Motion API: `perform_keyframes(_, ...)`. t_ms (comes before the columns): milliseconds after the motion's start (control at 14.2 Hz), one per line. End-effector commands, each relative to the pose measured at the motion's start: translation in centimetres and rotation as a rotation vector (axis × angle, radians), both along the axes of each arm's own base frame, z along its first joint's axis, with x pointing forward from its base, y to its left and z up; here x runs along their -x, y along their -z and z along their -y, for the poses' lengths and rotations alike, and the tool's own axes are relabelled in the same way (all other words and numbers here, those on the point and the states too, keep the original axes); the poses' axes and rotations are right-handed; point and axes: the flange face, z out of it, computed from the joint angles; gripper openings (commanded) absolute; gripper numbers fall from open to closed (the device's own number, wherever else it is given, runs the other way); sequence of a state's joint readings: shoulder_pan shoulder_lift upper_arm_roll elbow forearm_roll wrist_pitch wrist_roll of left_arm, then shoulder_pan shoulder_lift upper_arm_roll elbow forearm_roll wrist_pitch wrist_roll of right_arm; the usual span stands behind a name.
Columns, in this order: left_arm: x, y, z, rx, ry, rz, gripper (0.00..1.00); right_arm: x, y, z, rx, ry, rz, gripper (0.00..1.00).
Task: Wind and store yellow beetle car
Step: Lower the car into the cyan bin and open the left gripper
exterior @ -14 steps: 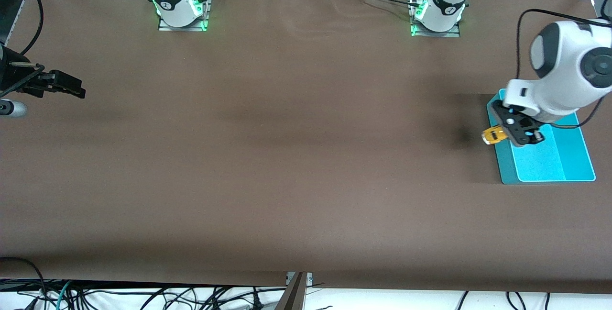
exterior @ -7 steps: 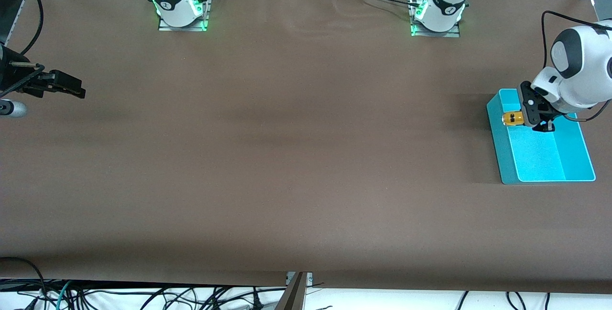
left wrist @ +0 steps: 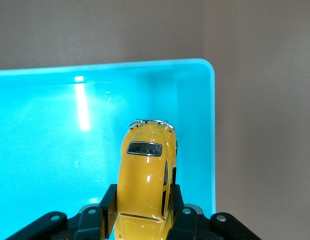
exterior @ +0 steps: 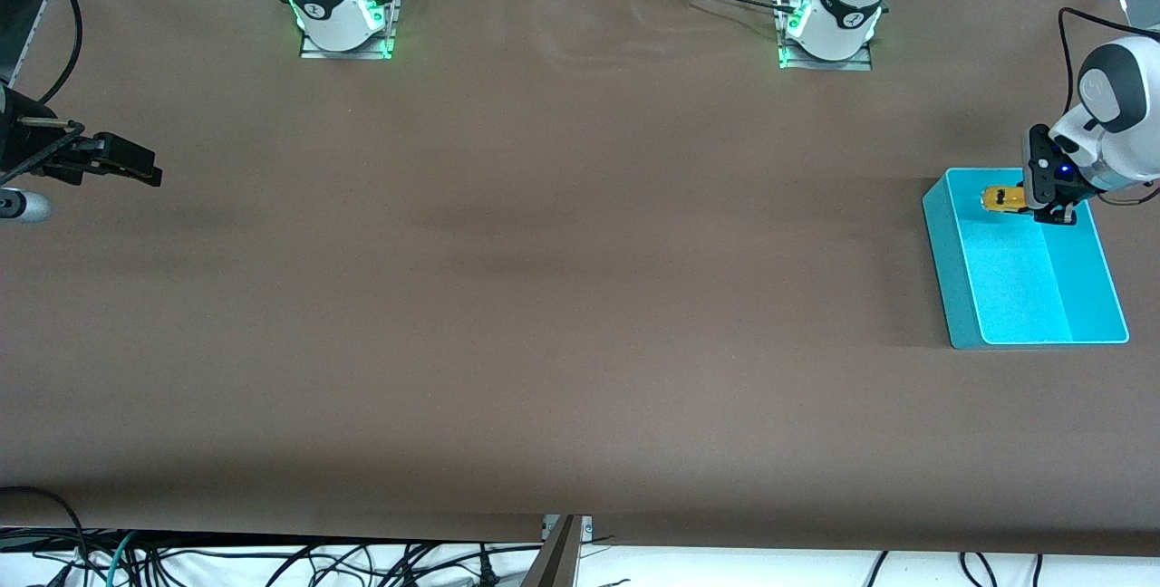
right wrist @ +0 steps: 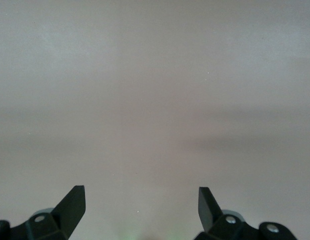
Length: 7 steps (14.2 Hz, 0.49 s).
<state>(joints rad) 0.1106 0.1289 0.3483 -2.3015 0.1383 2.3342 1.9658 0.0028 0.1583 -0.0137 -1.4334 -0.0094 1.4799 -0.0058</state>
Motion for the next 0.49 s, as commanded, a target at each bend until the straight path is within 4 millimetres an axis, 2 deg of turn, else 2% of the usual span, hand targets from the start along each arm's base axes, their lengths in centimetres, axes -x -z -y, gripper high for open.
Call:
perform_keyframes(0,2.0,3.7,0.1,0.019,-0.006,-0.011,0.00,0.4,-0.3,0.1,0.002,-0.013,0.003,1.00)
perform_keyframes(424,2.4,7.9,0.1,0.039,-0.051,-0.044,0.00,0.4,-0.3,0.2,0.002,-0.011,0.004,1.00)
